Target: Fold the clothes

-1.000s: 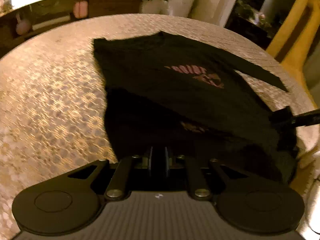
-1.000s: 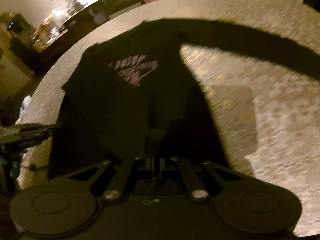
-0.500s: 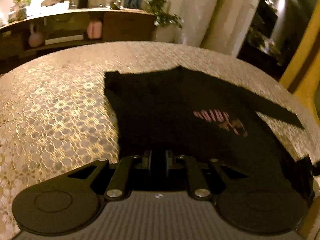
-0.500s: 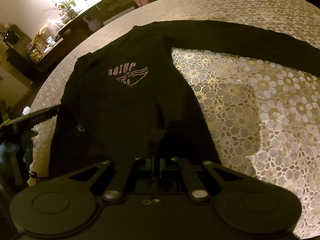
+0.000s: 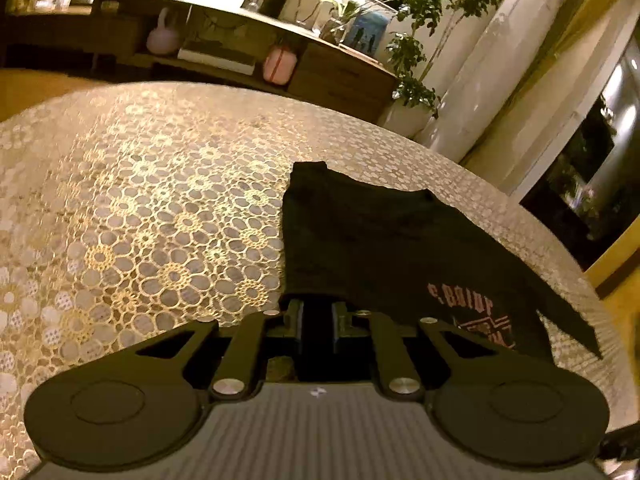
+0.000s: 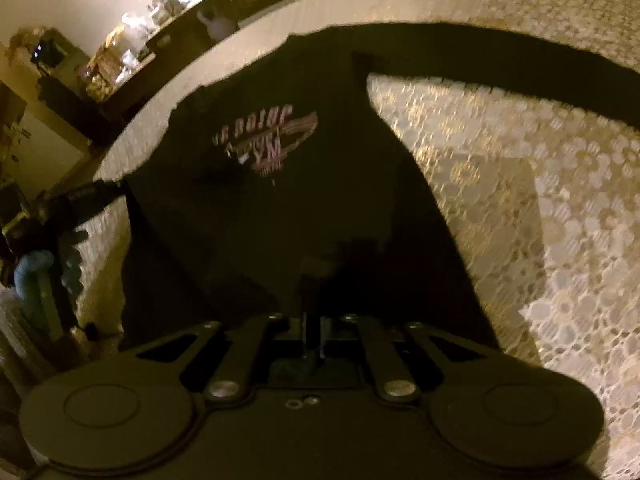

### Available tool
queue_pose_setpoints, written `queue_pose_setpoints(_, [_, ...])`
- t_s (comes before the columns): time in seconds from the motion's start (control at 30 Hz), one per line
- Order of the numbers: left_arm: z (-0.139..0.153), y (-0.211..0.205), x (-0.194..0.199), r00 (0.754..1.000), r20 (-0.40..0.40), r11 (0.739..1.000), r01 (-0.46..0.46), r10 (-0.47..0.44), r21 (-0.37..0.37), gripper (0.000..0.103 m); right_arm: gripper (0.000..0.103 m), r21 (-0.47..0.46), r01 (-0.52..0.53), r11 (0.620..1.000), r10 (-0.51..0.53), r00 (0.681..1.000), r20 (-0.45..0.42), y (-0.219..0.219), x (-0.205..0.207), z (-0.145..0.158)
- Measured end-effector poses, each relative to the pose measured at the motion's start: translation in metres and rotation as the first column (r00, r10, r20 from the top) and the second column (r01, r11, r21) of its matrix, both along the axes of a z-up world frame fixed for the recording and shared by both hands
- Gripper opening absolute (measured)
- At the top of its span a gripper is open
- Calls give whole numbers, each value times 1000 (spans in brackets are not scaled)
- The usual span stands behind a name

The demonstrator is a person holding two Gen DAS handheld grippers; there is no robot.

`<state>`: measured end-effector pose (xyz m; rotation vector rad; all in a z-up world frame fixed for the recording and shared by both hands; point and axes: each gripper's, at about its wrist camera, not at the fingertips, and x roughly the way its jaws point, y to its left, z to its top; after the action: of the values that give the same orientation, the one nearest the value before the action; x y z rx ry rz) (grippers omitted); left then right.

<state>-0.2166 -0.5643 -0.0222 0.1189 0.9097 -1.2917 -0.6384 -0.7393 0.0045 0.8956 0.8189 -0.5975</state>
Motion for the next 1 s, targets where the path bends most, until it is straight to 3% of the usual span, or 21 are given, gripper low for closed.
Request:
queue_pose_setpoints(0.17, [4, 7, -2, 999, 44, 999, 30, -32, 37, 11, 103, 16, -5, 1000, 5, 1000, 12, 4, -12, -1])
queue_pose_setpoints(0.33, [8, 15, -4, 994, 86, 995, 58, -65, 76, 11, 103, -49, 0, 999, -4, 996, -90, 8, -30, 13])
queue_pose_setpoints(0.43, [15, 27, -6, 981, 181, 994, 53, -69, 95, 19, 103, -105, 8, 994, -21, 992, -127, 10, -41, 25])
queue_pose_setpoints(0.6, [38, 43, 2, 979, 203, 1000, 2, 0, -9, 27, 103, -209, -77, 975, 50, 990, -130, 21, -31, 41])
queue_pose_setpoints(0.63, [44, 42, 2, 978, 207, 999, -1, 8, -33, 35, 103, -214, -97, 972, 73, 990, -118, 22, -25, 41])
queue_pose_setpoints(0.67, [48, 37, -1, 978, 209, 999, 8, 3, -52, 51, 103, -217, -122, 969, 99, 989, -111, 24, -18, 40])
queue_pose_setpoints(0.73, [54, 27, -8, 976, 219, 996, 30, -10, -89, 71, 103, -218, -168, 961, 144, 982, -122, 27, -2, 35])
queue_pose_setpoints(1.0, [19, -15, -50, 937, 301, 984, 173, -176, 37, 72, 103, -206, -258, 944, 226, 960, -167, 38, 25, 16])
